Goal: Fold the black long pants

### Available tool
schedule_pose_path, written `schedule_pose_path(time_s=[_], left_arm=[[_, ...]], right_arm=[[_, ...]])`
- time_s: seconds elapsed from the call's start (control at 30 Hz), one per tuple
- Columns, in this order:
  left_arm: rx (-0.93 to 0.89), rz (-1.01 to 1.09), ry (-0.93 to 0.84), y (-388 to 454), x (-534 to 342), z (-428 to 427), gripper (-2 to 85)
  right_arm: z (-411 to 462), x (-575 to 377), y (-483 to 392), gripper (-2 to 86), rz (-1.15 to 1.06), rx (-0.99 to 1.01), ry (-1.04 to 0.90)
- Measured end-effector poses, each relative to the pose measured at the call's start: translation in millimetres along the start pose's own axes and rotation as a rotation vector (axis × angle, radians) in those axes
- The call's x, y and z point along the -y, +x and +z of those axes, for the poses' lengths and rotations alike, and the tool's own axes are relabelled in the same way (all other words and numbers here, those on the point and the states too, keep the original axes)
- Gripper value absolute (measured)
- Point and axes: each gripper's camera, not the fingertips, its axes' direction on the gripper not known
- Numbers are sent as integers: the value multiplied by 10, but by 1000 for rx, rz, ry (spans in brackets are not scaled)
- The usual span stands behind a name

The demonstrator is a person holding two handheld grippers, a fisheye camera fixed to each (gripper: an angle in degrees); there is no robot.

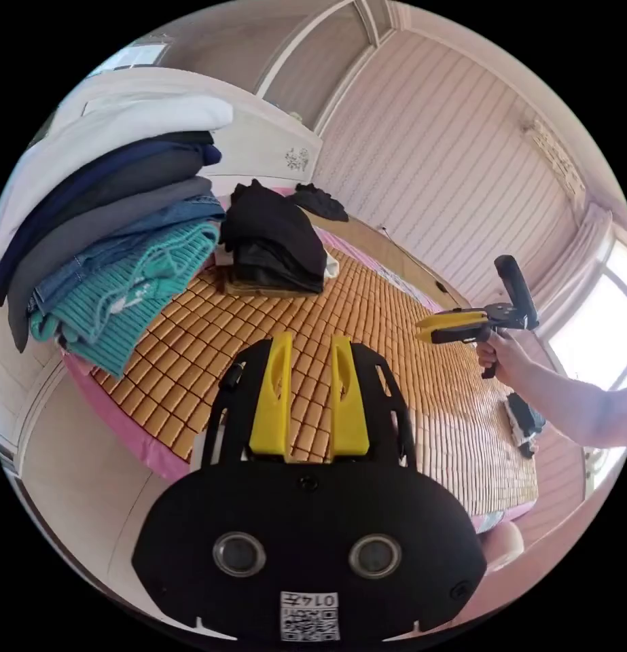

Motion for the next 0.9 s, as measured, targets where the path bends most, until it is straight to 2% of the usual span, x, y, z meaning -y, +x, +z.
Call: schedule_pose_path(time_s=[0.03, 0.1, 0.13, 0.2, 0.3, 0.4, 0.53, 0.7, 0.9], left_arm=[[-10, 39, -25, 135, -95, 10, 81], [-93, 163, -145, 703, -460, 59, 79], [-122, 199, -172, 859, -545, 67, 79], [-192, 369, -240, 1502, -844, 76, 80], [-288, 497, -277, 2216, -1059, 112, 80], [-383, 610, -322, 2855, -1070, 241, 82], [-453, 726, -317, 3593, -955, 396, 86], [-529, 938, -330, 4793, -901, 759, 98], [-579, 1072, -345, 6130, -877, 1304, 110]], right_arm=[[76, -401, -67, 107, 38, 2, -34], [190, -1999, -424, 85, 233, -25, -129], [157, -2376, -530, 78, 290, -54, -138], [-146, -3732, -941, 65, 555, -232, -124], [-487, -5010, -1314, 79, 810, -343, -93], [-623, -5913, -1563, 88, 988, -371, -11], [-635, -6542, -1771, 90, 1065, -424, 81], [-625, -7009, -1749, 93, 989, -519, 161], [-642, -7281, -1296, 87, 908, -690, 93]])
